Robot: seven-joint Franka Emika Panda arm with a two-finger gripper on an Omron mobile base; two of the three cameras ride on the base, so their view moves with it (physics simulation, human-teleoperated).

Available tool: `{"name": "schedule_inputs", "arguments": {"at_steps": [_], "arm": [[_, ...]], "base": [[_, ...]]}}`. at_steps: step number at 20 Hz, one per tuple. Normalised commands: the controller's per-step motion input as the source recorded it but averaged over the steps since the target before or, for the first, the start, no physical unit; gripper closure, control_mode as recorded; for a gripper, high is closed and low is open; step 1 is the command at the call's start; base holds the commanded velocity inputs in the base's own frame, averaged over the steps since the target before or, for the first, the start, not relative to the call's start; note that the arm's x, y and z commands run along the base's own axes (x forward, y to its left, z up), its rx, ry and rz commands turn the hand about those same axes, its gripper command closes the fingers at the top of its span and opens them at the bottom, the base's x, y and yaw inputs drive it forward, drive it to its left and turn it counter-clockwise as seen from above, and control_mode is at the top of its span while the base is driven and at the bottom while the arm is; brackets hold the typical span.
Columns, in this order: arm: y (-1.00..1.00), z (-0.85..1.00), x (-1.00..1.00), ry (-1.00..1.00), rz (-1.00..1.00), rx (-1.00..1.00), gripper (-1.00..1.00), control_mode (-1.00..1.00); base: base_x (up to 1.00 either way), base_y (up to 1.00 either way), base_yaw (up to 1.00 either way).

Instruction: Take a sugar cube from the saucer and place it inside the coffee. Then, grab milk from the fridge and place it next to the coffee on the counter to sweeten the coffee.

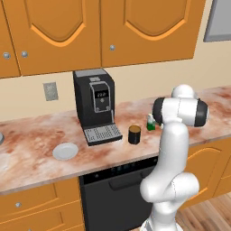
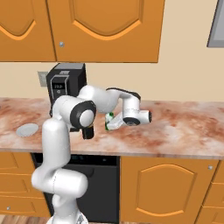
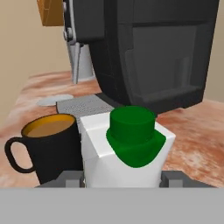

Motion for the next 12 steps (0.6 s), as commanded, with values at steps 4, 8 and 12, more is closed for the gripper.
{"name": "schedule_inputs", "arguments": {"at_steps": [4, 8, 12], "arm": [[0.29, -0.06, 0.0, 0.01, 0.0, 0.0, 1.0, -1.0], [0.04, -0.07, 0.0, 0.03, 0.0, 0.0, 1.0, -1.0], [0.0, -0.28, 0.0, 0.01, 0.0, 0.0, 1.0, -1.0]], "base": [[0.0, 0.0, 0.0], [0.0, 0.0, 0.0], [0.0, 0.0, 0.0]]}}
